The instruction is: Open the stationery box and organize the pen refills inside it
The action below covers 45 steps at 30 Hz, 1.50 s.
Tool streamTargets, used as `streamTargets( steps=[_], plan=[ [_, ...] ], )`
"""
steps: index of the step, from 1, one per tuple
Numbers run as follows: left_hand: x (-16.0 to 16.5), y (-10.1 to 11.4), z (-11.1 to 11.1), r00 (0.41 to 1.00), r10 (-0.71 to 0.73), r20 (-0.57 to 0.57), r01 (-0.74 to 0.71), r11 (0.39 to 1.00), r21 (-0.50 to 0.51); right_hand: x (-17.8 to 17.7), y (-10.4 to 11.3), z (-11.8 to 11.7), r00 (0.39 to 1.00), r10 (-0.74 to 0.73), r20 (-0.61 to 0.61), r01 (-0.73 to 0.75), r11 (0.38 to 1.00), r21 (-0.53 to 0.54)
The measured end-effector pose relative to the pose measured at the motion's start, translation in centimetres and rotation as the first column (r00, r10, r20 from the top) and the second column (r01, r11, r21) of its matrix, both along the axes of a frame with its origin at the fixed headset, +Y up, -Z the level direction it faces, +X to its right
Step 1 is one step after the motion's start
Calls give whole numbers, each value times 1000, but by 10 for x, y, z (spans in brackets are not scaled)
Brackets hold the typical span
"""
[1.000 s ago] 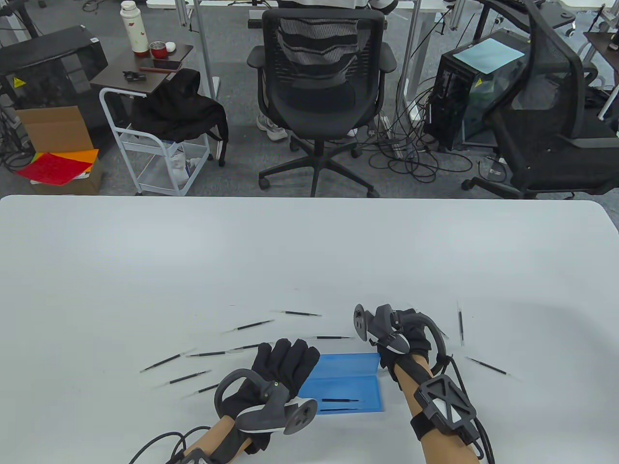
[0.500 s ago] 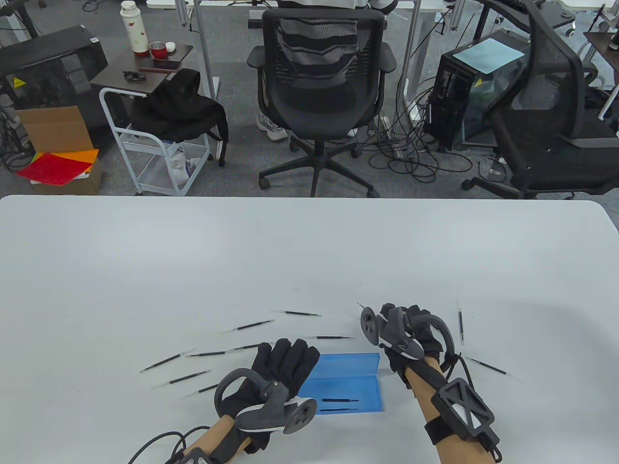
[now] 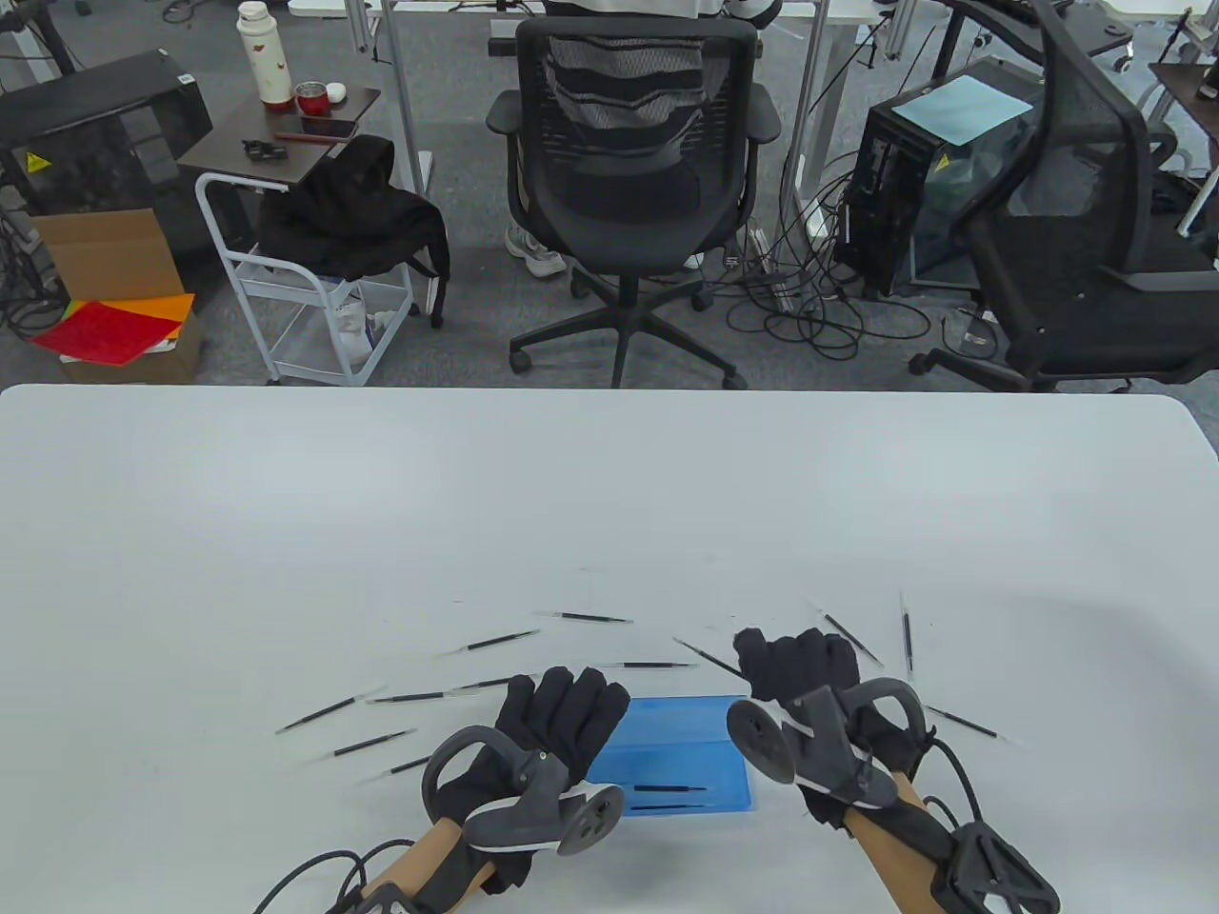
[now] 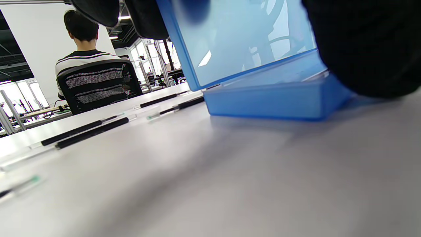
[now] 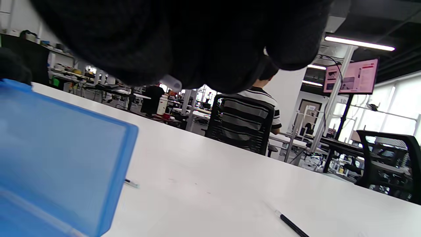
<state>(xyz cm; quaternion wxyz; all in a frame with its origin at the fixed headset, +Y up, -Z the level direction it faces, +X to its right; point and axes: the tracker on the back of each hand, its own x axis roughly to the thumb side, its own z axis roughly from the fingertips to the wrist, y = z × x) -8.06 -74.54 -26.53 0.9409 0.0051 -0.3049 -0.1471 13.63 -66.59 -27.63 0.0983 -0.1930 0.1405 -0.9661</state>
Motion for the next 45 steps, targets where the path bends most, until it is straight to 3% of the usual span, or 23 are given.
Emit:
streamTargets(
  steps=[5,9,16,26,38,45],
  plan=[
    [0,0,0,1000,5,0,-5,1000,-4,-3,-15,35,993,71,-99,-72,997,-8],
    [0,0,0,1000,6,0,-6,1000,-4,-6,-31,47,985,100,-143,-106,994,-36],
    [0,0,0,1000,5,0,-5,1000,-4,-29,-58,49,966,166,-198,-181,982,-61],
    [0,-1,0,1000,12,1,-12,1000,-9,-63,-77,44,941,224,-254,-249,966,-70],
    [-1,-1,-1,1000,8,2,-8,1000,-4,-66,-75,42,947,193,-257,-210,977,-43],
    [-1,-1,-1,1000,8,1,-8,1000,-5,-33,-44,46,976,64,-209,-73,997,-34]
  ],
)
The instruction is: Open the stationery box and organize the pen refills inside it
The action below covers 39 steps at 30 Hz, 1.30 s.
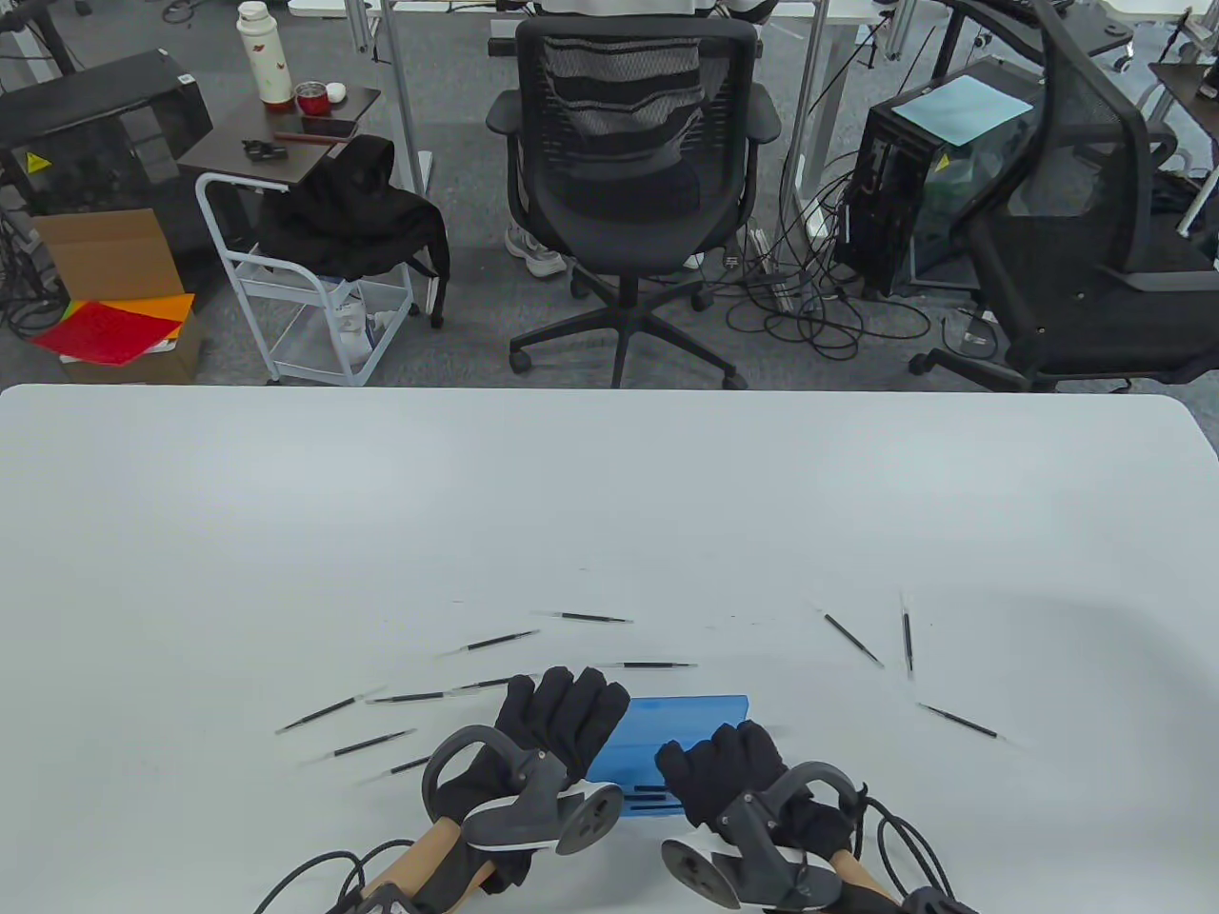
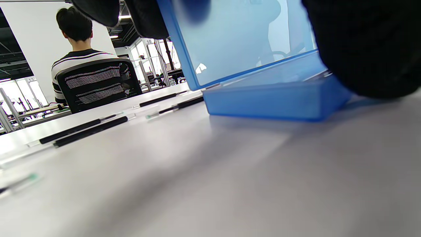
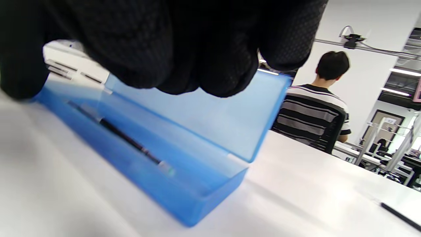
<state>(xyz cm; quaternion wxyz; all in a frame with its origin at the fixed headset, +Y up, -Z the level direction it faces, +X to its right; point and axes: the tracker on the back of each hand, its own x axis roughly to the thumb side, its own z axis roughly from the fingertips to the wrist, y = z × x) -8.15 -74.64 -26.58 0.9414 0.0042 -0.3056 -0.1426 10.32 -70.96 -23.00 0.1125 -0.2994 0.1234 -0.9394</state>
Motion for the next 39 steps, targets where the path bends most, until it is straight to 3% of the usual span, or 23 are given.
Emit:
streamTargets(
  steps=[5,9,17,27,39],
  plan=[
    [0,0,0,1000,-2,0,2,1000,2,48,27,-12,988,-58,144,54,998,34],
    [0,0,0,1000,-3,0,3,1000,2,96,36,-37,949,-32,315,27,999,19],
    [0,0,0,1000,-2,0,2,1000,1,168,10,-84,835,102,541,-44,992,-118],
    [0,0,0,1000,-2,0,2,1000,1,199,-28,-104,776,257,576,-101,952,-289],
    [1,-1,0,1000,-1,0,1,1000,1,208,-43,-108,756,297,584,-157,948,-279]
  ],
)
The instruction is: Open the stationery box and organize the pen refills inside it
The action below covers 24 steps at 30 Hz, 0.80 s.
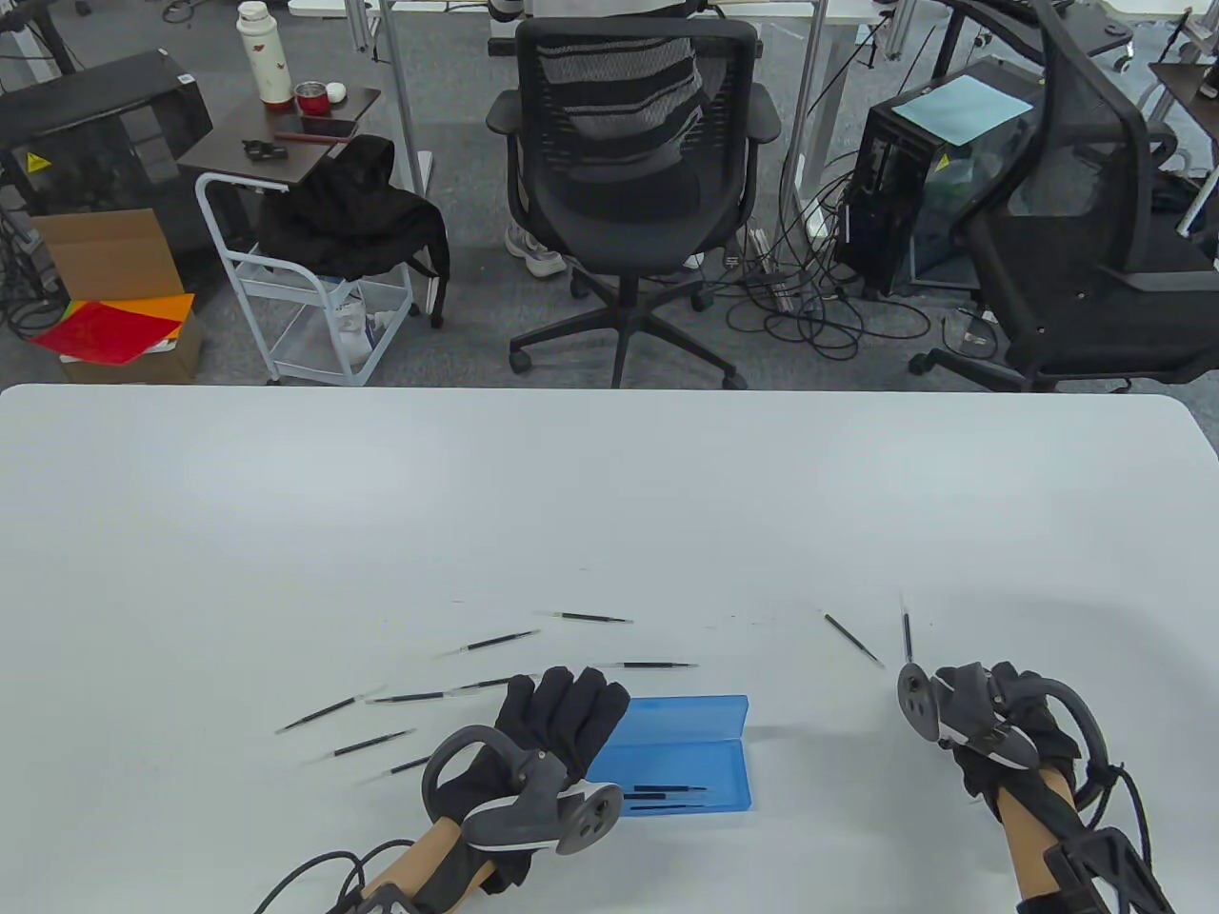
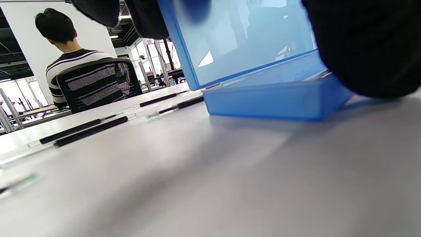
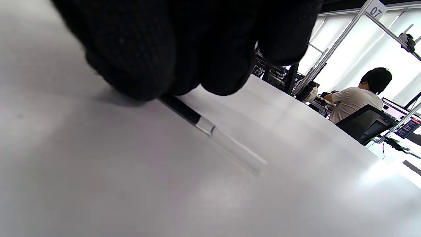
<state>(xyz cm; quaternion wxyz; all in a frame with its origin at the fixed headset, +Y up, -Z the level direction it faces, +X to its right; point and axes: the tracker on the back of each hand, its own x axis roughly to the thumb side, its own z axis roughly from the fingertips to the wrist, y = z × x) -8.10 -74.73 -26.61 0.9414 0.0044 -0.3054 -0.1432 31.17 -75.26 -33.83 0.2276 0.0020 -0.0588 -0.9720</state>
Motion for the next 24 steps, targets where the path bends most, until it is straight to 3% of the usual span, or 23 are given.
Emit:
streamTargets(
  steps=[14,24],
  plan=[
    [0,0,0,1000,-3,0,3,1000,5,-6,-4,2,997,51,-63,-49,998,30],
    [0,0,0,1000,-2,0,2,1000,2,-1,-4,0,1000,3,-28,-4,1000,-9]
  ],
)
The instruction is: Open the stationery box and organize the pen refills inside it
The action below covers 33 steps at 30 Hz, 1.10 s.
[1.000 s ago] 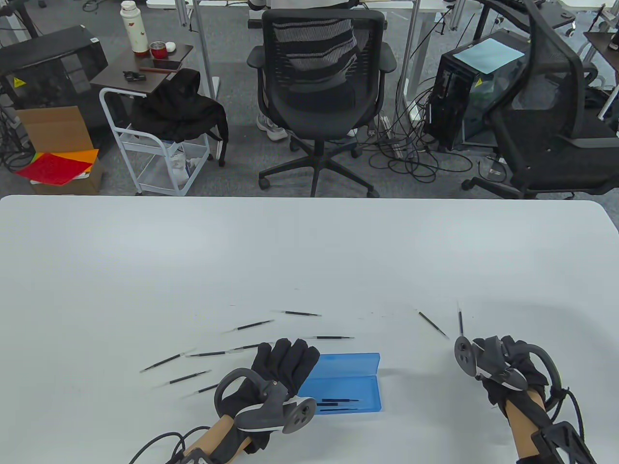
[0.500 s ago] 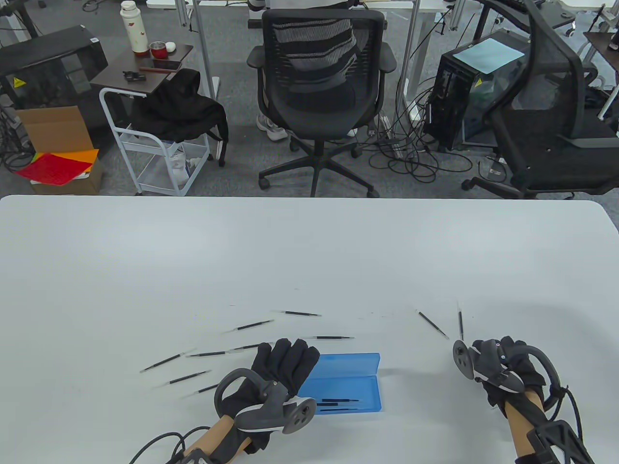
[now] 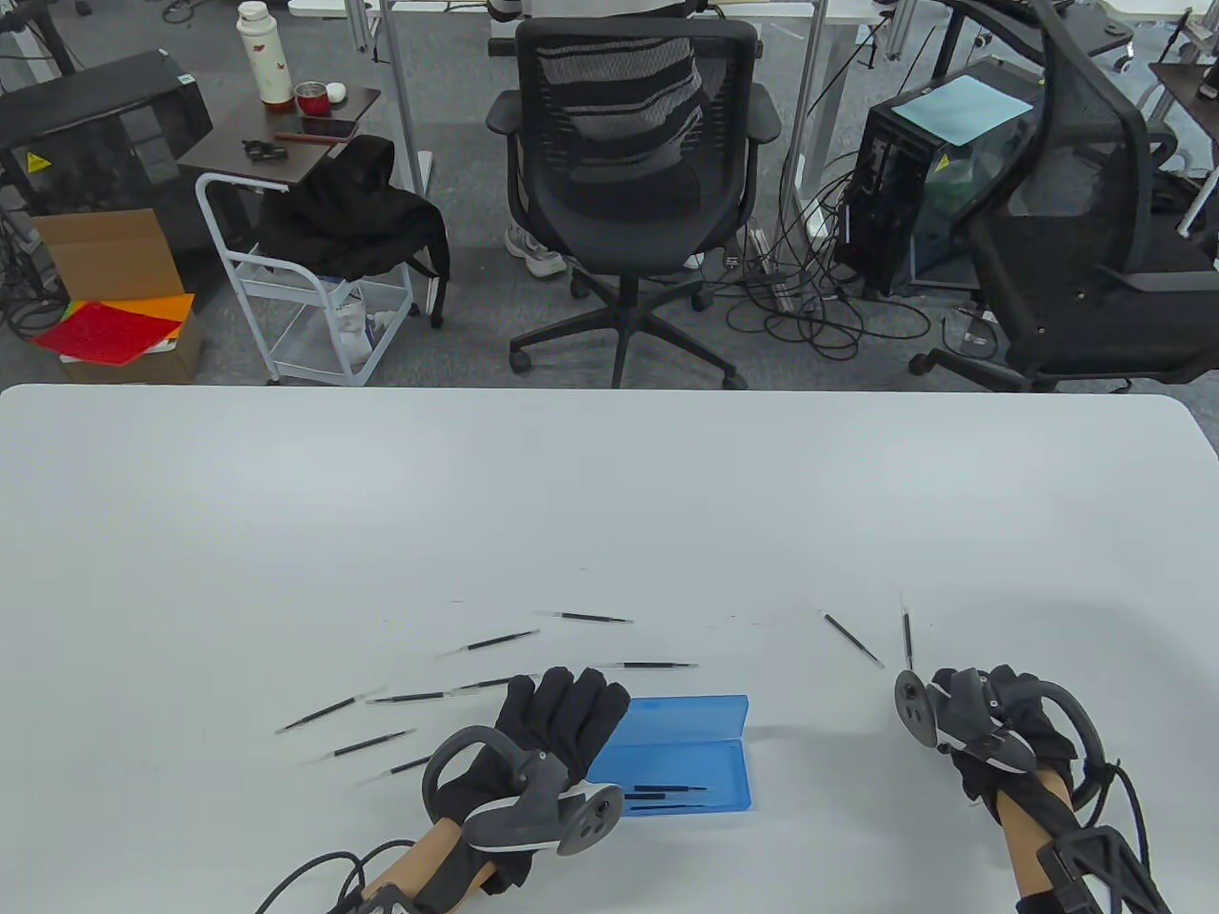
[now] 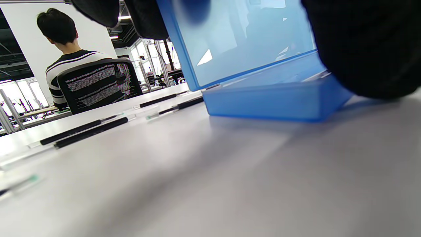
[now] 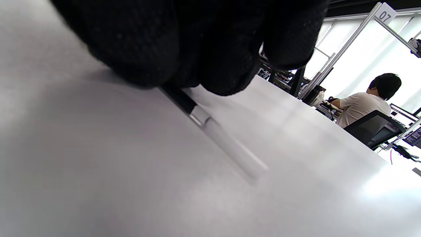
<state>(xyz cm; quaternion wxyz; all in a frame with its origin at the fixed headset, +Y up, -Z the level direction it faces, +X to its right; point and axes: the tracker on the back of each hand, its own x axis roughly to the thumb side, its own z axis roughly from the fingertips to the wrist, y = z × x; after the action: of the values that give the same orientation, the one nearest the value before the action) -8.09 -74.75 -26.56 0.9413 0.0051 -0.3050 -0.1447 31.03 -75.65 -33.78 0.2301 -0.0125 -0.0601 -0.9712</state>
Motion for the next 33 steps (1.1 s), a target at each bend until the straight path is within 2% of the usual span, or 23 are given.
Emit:
streamTargets(
  steps=[10,16,21,26,33],
  plan=[
    [0,0,0,1000,2,1,-2,1000,-2,5,1,0,998,-55,14,55,998,23],
    [0,0,-1,1000,5,1,-5,1000,-7,-9,21,9,990,-130,-56,135,987,92],
    [0,0,-1,1000,4,1,-4,1000,-7,-39,50,26,972,-147,-181,176,972,158],
    [0,0,-1,1000,4,1,-4,1000,-7,-91,76,54,928,-118,-353,200,958,204],
    [0,0,-1,1000,1,-1,-1,1000,-5,-165,86,89,836,-77,-543,221,954,205]
  ],
)
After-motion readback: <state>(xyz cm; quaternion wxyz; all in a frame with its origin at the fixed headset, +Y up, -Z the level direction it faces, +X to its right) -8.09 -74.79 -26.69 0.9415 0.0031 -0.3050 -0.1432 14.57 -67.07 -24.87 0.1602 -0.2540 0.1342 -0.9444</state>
